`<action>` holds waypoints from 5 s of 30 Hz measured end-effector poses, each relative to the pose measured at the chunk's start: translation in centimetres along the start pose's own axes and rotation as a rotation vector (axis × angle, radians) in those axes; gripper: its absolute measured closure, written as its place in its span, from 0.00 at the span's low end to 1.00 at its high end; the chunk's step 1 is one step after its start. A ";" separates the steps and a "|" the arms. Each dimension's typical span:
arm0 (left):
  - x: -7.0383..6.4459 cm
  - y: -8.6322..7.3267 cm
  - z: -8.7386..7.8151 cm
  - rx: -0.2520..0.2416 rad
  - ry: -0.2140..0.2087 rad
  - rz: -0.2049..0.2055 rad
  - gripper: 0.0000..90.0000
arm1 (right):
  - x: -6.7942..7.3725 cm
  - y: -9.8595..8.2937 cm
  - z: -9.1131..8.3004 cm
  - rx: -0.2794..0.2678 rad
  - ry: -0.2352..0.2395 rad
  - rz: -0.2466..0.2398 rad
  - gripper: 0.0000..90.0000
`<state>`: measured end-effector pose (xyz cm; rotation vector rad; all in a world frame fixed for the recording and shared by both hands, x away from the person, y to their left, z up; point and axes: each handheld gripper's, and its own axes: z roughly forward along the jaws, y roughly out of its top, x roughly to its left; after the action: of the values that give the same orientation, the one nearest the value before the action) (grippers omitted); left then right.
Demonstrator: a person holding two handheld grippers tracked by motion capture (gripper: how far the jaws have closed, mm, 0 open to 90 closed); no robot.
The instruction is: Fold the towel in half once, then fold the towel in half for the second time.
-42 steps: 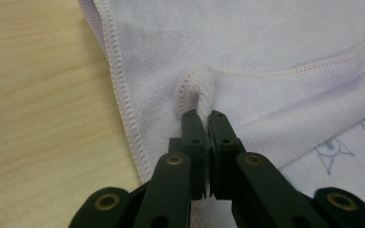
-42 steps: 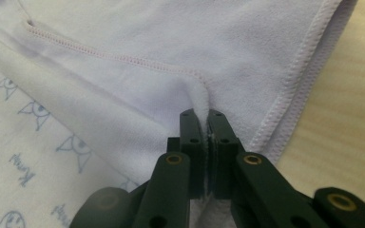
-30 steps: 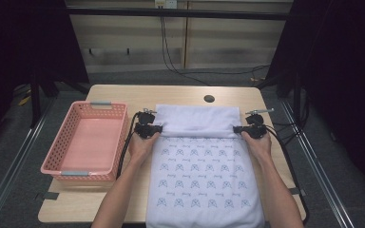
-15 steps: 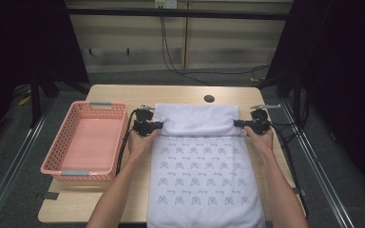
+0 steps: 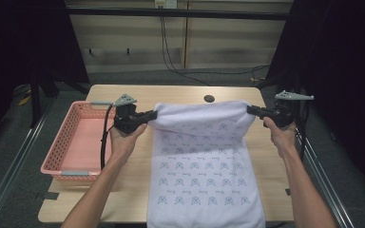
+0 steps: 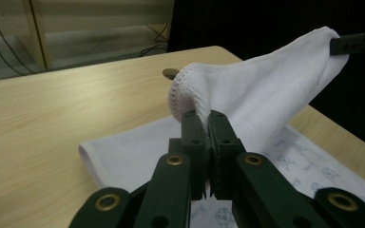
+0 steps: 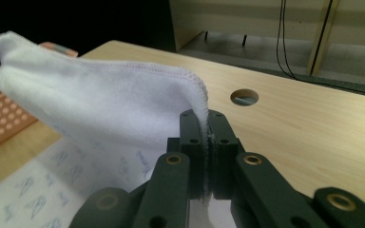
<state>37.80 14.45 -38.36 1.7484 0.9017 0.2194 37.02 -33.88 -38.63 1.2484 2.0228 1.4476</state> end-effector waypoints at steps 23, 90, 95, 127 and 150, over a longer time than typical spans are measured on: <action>-5.4 -3.5 -7.1 -0.007 -0.170 0.081 0.97 | 4.6 -1.2 -8.0 -0.079 0.118 -0.037 0.97; -3.4 -13.8 0.5 0.427 -0.125 0.144 0.82 | 7.0 -13.6 0.8 0.430 0.144 -0.078 0.71; -3.5 -14.3 -0.2 0.429 -0.130 0.117 0.89 | 7.8 -14.1 -0.2 0.433 0.139 -0.097 0.71; -7.1 -15.9 -3.1 0.441 -0.205 0.115 0.80 | 8.3 -14.9 -3.7 0.439 0.174 -0.045 0.67; -3.9 -14.1 0.4 0.411 -0.106 0.114 0.81 | 0.3 -11.0 3.2 0.340 -0.048 -0.034 0.45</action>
<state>28.79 13.09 -49.87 2.1724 0.8093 0.0121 34.20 -32.76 -49.66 1.3544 2.3127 1.0758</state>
